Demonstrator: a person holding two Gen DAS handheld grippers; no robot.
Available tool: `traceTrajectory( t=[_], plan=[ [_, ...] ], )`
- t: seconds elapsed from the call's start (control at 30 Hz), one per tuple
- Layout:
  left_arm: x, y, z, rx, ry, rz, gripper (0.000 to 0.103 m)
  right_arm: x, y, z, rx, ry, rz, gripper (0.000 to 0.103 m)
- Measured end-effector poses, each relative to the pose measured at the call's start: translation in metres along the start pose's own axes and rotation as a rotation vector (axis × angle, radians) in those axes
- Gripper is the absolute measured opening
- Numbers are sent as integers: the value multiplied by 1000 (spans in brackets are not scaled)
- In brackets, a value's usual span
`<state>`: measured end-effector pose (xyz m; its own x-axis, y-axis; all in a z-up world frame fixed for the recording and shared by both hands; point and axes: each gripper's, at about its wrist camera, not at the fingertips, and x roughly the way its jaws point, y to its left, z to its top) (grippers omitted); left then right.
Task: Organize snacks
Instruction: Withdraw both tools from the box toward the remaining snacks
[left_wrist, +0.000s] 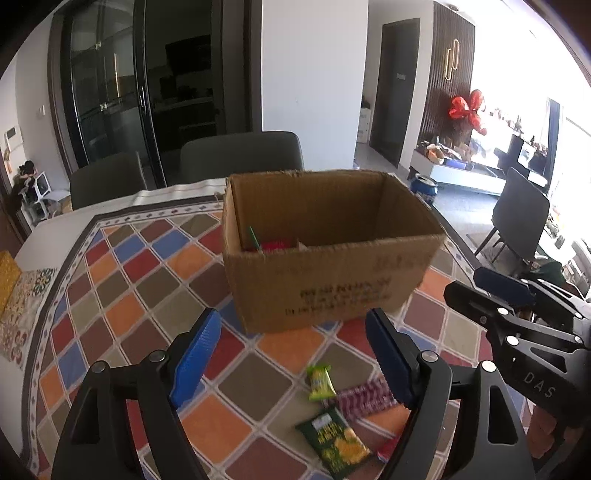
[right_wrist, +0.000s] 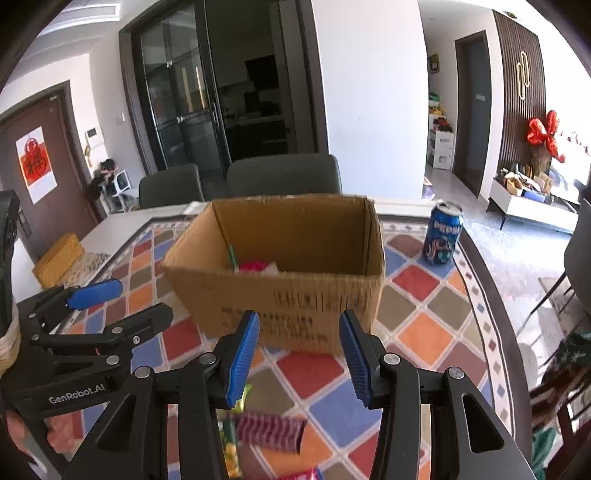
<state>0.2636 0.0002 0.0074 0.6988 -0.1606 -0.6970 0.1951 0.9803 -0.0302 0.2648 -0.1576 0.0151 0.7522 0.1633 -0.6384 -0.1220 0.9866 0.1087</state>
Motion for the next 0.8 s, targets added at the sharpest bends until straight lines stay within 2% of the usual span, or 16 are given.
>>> traceTrajectory(
  t=[0.13, 0.47, 0.8],
  plan=[
    [-8, -6, -17, 5, 12, -10, 81, -9, -1, -17, 22, 29, 6, 52],
    [-9, -12, -60, 32, 46, -23, 81, -21, 2, -68, 42, 130, -34, 52],
    [8, -19, -99, 30, 122, -57, 81, -24, 1, -115, 108, 230, -52, 52]
  ],
)
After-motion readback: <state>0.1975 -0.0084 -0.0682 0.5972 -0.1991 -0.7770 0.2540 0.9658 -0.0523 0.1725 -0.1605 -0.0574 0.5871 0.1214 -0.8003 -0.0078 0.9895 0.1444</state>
